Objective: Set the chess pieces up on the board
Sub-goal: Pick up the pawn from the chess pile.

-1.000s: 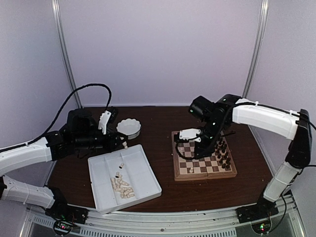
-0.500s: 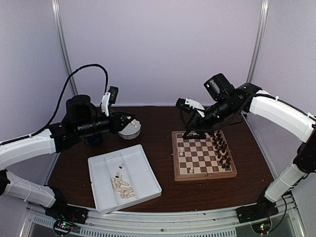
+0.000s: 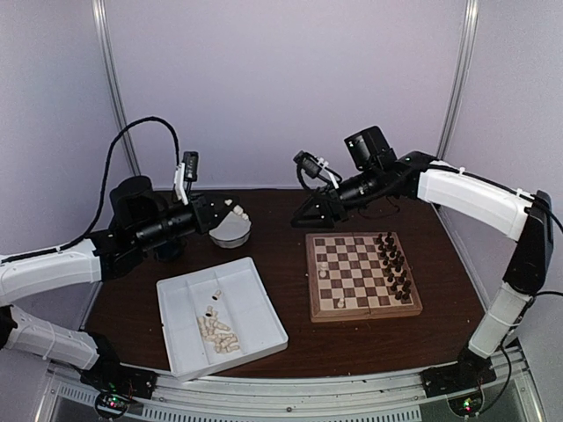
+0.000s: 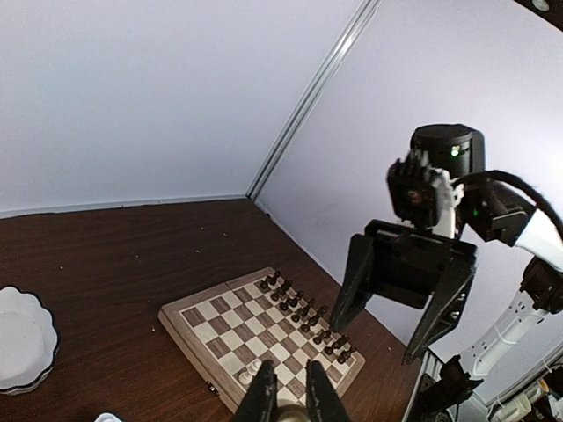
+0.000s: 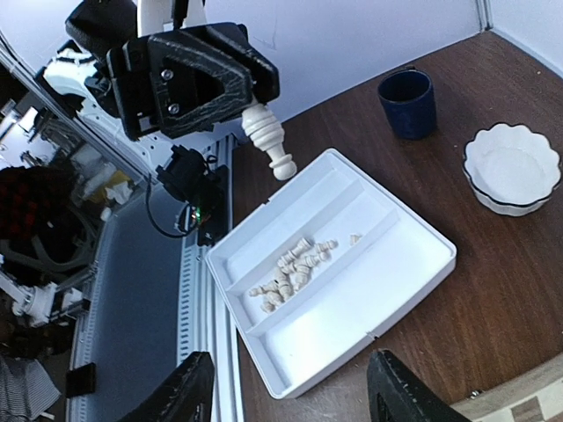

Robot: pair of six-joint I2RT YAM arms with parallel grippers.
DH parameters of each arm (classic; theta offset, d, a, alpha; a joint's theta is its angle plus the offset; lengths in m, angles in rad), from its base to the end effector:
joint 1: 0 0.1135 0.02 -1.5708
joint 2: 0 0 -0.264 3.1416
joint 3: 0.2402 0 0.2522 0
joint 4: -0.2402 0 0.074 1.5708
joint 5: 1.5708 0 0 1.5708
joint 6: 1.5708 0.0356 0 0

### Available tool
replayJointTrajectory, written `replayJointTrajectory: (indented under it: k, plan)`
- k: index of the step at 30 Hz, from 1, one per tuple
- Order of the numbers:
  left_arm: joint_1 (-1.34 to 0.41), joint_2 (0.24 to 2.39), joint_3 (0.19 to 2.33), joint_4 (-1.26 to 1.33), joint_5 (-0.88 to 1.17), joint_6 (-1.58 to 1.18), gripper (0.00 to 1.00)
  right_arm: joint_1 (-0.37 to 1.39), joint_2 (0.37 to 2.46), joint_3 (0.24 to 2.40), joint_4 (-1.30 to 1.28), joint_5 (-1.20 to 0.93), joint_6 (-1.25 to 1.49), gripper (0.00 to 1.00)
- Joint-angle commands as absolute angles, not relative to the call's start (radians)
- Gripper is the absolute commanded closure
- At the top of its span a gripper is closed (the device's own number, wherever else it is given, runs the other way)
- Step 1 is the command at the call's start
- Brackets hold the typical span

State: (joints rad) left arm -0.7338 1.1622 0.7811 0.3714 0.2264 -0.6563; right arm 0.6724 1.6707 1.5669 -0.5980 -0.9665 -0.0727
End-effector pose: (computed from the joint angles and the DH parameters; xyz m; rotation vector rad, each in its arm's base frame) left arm 0.1978 -0.1891 0.3193 0.2599 1.7094 -1.2398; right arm 0.2698 0.2522 0.3496 -1.3044 1.8607 1.4095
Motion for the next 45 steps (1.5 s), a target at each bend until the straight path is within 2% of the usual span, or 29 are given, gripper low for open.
replayJointTrajectory:
  k: [1,6,11,13,17,19,32,38,45]
  plan:
    - [-0.727,1.117,0.757,0.480,0.221,-0.695,0.89,0.677,1.738,1.593,-0.403,-1.129,0.151,0.37]
    - [-0.727,1.109,0.750,0.489,0.228,-0.712,0.88,0.705,1.803,1.630,-0.319,-1.152,0.243,0.37]
    - [-0.727,1.129,0.739,0.542,0.244,-0.744,0.88,0.735,1.870,1.649,-0.110,-1.204,0.450,0.37]
    - [-0.726,1.135,0.733,0.561,0.248,-0.751,0.88,0.741,1.901,1.643,0.047,-1.241,0.605,0.39]
    - [-0.727,1.137,0.713,0.613,0.240,-0.768,0.88,0.745,1.964,1.578,0.575,-1.280,1.010,0.41]
    - [-0.727,1.140,0.711,0.622,0.243,-0.773,0.88,0.749,1.987,1.578,0.668,-1.286,1.106,0.42]
    - [-0.726,1.126,0.662,0.694,0.212,-0.793,0.88,0.778,1.975,1.541,0.682,-1.283,1.135,0.50]
    - [-0.727,1.119,0.647,0.731,0.207,-0.811,0.88,0.778,1.962,1.526,0.591,-1.267,1.072,0.46]
    - [-0.727,1.118,0.642,0.750,0.207,-0.823,0.88,0.784,1.967,1.523,0.570,-1.256,1.064,0.46]
